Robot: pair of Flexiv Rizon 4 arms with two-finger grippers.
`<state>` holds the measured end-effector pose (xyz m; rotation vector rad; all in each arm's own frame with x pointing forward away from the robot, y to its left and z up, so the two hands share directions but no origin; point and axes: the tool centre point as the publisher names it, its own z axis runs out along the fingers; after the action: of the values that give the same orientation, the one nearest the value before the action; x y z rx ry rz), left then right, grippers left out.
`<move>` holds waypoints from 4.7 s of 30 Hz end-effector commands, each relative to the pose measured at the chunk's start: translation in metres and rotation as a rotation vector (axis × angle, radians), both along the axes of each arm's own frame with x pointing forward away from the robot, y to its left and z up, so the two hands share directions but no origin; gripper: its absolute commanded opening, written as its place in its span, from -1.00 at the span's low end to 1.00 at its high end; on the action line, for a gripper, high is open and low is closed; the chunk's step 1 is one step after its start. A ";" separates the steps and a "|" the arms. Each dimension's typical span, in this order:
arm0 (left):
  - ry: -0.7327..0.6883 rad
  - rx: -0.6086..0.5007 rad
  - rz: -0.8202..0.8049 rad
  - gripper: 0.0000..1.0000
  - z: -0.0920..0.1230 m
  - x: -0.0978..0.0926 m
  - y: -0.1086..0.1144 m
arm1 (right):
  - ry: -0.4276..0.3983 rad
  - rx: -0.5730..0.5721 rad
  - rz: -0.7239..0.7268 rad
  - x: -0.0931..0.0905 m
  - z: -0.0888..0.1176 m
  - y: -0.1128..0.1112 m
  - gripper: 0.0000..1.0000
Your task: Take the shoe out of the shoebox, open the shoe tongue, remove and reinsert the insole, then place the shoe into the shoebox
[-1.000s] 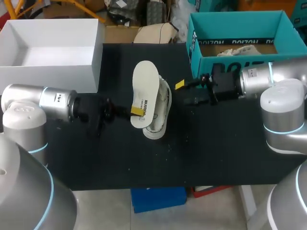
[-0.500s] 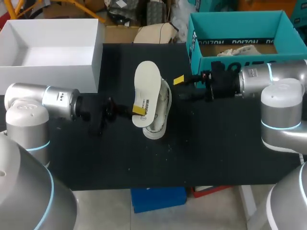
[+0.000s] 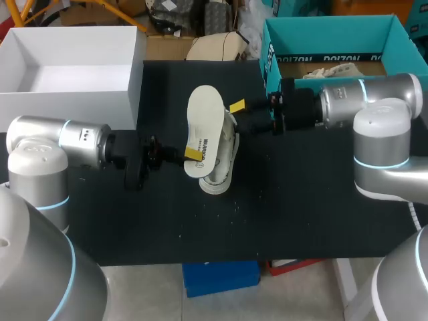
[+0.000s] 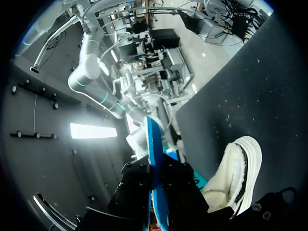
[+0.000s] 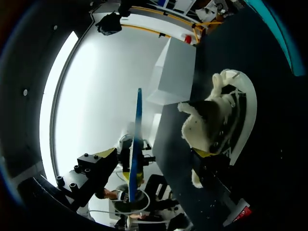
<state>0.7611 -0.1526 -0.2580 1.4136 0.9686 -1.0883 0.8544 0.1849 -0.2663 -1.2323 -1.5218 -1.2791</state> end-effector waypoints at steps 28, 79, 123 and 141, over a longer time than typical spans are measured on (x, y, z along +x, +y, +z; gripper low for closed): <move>-0.003 0.003 0.002 -1.00 0.000 -0.001 -0.001 | 0.024 -0.011 -0.006 -0.018 -0.002 0.056 -1.00; 0.177 1.546 0.285 1.00 0.101 -0.013 0.012 | 0.024 -0.011 -0.006 -0.018 -0.002 0.056 -1.00; -0.065 1.385 0.332 1.00 0.096 0.037 0.003 | 0.024 -0.011 -0.006 -0.018 -0.002 0.056 -1.00; -0.072 1.413 0.318 1.00 0.098 0.111 0.007 | 0.024 -0.011 -0.006 -0.018 -0.002 0.056 -1.00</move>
<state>0.8620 -0.1415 -0.1576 2.1802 1.9690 0.0685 0.8367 0.2400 -0.2682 -1.2534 -1.5117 -1.2555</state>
